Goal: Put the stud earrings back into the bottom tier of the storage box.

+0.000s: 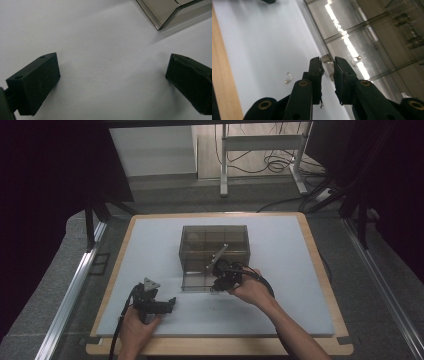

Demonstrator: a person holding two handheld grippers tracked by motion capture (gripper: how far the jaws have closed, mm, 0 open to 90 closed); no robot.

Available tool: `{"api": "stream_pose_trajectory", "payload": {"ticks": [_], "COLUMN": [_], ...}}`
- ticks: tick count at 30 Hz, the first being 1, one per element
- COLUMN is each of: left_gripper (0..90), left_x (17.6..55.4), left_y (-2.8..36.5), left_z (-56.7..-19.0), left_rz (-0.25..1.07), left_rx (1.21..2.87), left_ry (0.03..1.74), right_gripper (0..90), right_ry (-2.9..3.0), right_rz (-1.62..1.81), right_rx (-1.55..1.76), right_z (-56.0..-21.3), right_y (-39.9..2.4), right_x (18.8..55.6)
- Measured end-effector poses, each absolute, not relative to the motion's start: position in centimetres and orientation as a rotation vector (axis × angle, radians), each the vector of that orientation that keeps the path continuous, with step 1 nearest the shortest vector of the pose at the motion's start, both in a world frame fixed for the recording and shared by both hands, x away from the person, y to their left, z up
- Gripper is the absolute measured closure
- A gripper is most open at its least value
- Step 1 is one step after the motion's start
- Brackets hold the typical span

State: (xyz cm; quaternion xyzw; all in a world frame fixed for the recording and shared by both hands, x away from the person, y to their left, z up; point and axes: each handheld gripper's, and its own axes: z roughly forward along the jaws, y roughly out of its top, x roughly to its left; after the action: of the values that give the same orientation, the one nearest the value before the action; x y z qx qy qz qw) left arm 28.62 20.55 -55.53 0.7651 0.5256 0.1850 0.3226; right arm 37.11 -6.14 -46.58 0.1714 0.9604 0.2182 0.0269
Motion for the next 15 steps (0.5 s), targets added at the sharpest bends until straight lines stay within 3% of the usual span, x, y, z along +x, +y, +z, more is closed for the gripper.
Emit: {"api": "stream_pose_trajectory", "payload": {"ticks": [15], "left_gripper": [0.0], "left_x": [28.6], "left_y": [20.6], "left_z": [-55.5], "left_rz": [0.485], "left_rx": [2.011], "left_ry": [1.380], "right_gripper": [73.3], "right_ry": [3.029], "right_rz": [0.631], "right_rx": [0.460], "right_z": [-48.1], "right_y": [-5.9], "right_x": [34.8]}}
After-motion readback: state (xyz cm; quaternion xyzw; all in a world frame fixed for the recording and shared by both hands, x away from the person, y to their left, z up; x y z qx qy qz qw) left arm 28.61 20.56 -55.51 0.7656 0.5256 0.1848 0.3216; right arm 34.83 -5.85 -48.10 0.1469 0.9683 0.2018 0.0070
